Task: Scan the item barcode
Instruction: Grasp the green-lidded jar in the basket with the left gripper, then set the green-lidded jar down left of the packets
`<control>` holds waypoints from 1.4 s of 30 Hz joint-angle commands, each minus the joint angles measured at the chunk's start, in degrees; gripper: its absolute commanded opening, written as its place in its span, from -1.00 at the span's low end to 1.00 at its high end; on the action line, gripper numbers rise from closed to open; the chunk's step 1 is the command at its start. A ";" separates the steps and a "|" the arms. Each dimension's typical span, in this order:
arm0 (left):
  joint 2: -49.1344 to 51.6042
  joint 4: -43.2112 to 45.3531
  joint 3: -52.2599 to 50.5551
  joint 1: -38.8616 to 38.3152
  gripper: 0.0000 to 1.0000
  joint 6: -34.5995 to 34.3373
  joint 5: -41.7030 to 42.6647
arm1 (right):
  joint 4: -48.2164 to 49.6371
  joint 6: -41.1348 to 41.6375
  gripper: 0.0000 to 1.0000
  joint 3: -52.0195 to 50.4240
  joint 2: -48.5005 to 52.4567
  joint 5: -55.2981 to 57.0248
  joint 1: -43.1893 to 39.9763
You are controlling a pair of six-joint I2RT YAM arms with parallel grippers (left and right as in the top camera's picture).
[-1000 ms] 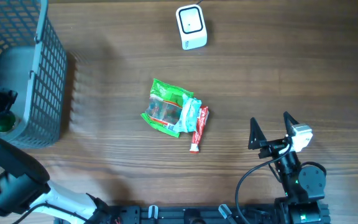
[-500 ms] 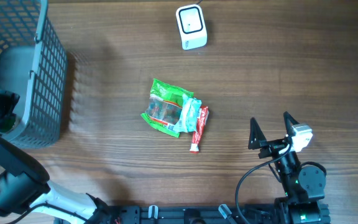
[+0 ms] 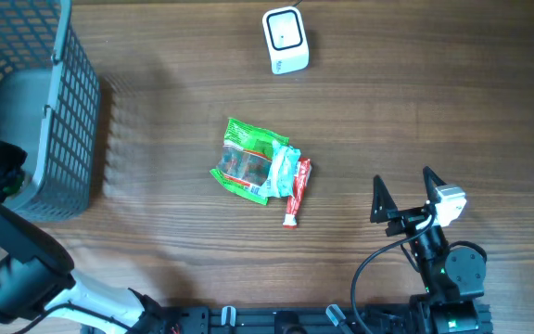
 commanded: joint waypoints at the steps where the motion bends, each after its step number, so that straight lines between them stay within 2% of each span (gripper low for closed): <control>1: -6.86 -1.53 7.04 0.46 0.15 0.07 1.20 | 0.33 0.37 0.97 -0.04 -0.26 0.83 0.11; 7: -17.18 -3.28 14.43 0.42 0.17 -0.98 8.76 | 0.33 0.35 1.00 -0.04 -0.26 0.83 0.11; 13: -28.74 -3.04 15.02 -0.70 0.18 -3.19 14.36 | 0.35 0.37 1.00 -0.04 -0.26 0.83 0.11; 17: -35.87 -3.78 14.99 -7.13 0.19 -3.17 15.54 | 0.33 0.37 0.99 -0.04 -0.26 0.83 0.11; 23: -42.84 -8.81 14.99 -23.34 0.19 -3.63 12.26 | 0.33 0.35 0.99 -0.04 -0.26 0.83 0.11; 28: -40.37 -16.22 14.32 -32.11 0.21 -4.07 11.19 | 0.33 0.37 0.99 -0.04 -0.26 0.83 0.11; 32: -35.50 -18.75 14.29 -38.77 0.23 -4.07 6.32 | 0.33 0.37 0.99 -0.04 -0.26 0.85 0.11; 37: -30.45 -18.64 14.25 -40.46 0.24 -10.54 6.05 | 0.33 0.37 0.99 -0.04 -0.26 0.83 0.11; 39: -27.65 -18.53 13.66 -42.86 0.08 -13.03 5.81 | 0.33 0.37 0.99 -0.04 -0.26 0.85 0.11; 42: -25.00 -18.14 10.91 -46.80 -0.03 -19.87 2.67 | 0.33 0.37 0.99 -0.04 -0.26 0.83 0.11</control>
